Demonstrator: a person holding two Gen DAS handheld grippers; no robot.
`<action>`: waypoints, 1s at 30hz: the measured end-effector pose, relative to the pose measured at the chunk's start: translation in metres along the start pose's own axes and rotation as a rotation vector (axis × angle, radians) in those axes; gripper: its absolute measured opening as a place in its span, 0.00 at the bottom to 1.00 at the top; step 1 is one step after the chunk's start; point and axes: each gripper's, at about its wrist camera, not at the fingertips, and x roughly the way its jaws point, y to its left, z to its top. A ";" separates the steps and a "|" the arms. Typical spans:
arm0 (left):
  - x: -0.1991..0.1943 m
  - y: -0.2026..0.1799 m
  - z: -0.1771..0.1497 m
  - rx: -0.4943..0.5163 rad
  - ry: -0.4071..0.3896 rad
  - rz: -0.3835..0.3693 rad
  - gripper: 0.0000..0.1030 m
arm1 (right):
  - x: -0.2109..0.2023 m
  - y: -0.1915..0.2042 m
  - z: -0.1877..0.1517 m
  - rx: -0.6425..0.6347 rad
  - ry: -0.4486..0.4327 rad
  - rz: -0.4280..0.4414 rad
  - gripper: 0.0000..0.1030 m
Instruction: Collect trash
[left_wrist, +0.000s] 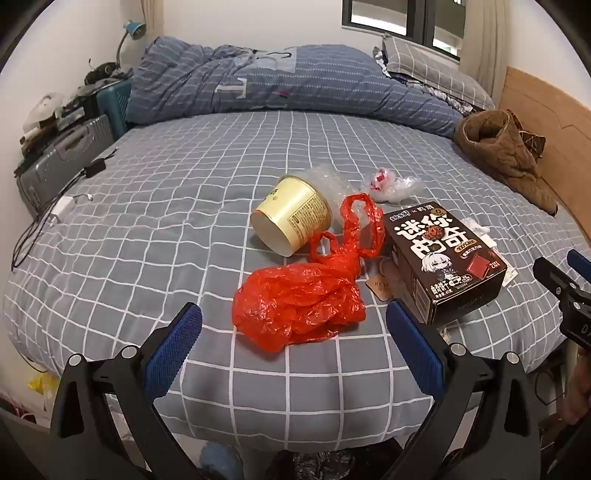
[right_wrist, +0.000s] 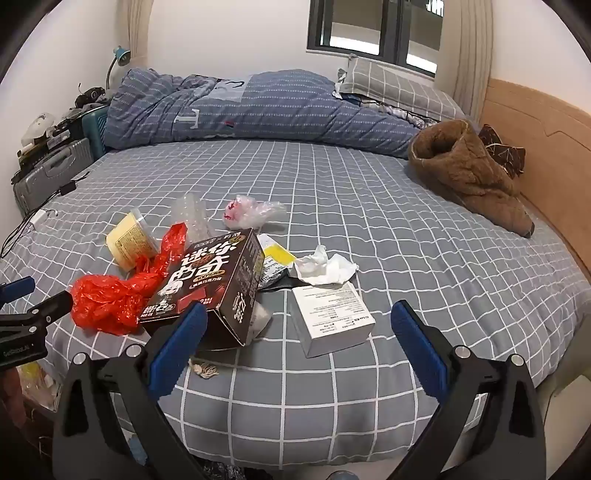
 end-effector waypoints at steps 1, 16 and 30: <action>0.003 0.001 0.001 -0.004 0.036 -0.010 0.95 | 0.000 -0.001 0.000 0.000 -0.004 0.001 0.93; 0.006 0.002 0.003 -0.008 0.042 -0.013 0.95 | -0.004 -0.004 -0.003 -0.003 0.001 0.002 0.93; 0.007 0.003 0.003 -0.016 0.034 0.003 0.94 | -0.006 -0.005 -0.003 0.006 0.008 0.005 0.93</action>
